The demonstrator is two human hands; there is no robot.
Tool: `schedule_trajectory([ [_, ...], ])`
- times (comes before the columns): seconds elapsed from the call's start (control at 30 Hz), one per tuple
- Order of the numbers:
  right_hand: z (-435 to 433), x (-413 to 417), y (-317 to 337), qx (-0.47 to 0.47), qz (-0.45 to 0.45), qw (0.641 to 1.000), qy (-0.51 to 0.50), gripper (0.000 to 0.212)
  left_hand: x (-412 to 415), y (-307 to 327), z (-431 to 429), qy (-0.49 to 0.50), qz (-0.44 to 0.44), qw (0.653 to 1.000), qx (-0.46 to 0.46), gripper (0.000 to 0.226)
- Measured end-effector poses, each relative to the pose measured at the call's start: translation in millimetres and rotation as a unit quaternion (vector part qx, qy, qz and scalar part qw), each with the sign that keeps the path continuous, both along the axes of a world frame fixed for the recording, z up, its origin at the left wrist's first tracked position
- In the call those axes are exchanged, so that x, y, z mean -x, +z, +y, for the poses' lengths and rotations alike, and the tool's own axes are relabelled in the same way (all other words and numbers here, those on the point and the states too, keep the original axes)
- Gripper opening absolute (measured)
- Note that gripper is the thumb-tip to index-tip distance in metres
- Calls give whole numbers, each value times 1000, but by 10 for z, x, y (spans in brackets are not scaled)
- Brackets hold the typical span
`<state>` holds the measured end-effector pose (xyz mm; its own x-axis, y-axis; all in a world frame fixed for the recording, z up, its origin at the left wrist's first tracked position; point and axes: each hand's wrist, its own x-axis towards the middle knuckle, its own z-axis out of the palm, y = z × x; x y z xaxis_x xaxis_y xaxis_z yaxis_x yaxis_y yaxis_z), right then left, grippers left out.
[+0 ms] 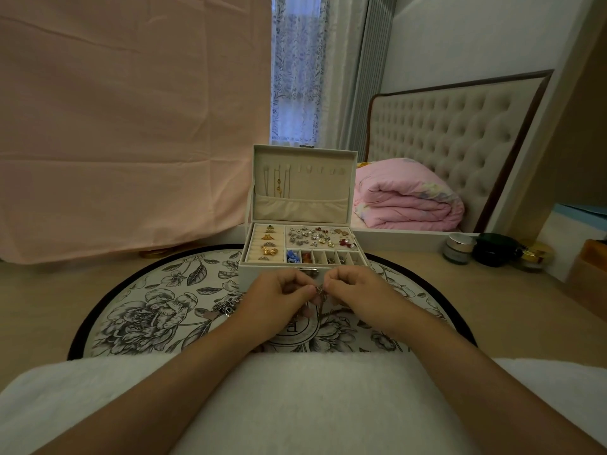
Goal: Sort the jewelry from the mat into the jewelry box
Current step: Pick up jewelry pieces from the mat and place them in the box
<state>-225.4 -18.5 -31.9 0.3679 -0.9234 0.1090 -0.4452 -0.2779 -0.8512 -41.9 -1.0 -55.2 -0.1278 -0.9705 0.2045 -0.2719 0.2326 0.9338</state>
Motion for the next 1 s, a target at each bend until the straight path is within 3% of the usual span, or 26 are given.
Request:
schedule_trajectory([
  [0.17,-19,-25,-33,-32,-76,996,-20,21,-13,75,18,-9,-40,999,-3,8],
  [0.37,13,-29,-13,-1,-56,998,6,20,-2,192,77,-3,68,996,-62,15],
  [0.53,4,-47,-38,66,19,997,20,15,-8,166,66,28,-80,996,41,12],
  [0.6,14,-52,-18,48,0,999,17,18,30,166,74,46,-79,995,47,8],
  [0.7,32,-63,-1,-12,-62,998,10,18,28,214,63,31,-38,998,-28,5],
  [0.8,54,-110,-48,-27,-53,998,19,25,-12,263,65,11,-62,995,-80,10],
  [0.9,61,-139,-72,-36,-67,997,23,29,-24,288,74,37,-36,999,-19,5],
  [1.0,64,-112,-47,-25,-45,998,48,28,-32,293,73,57,-1,997,44,19],
])
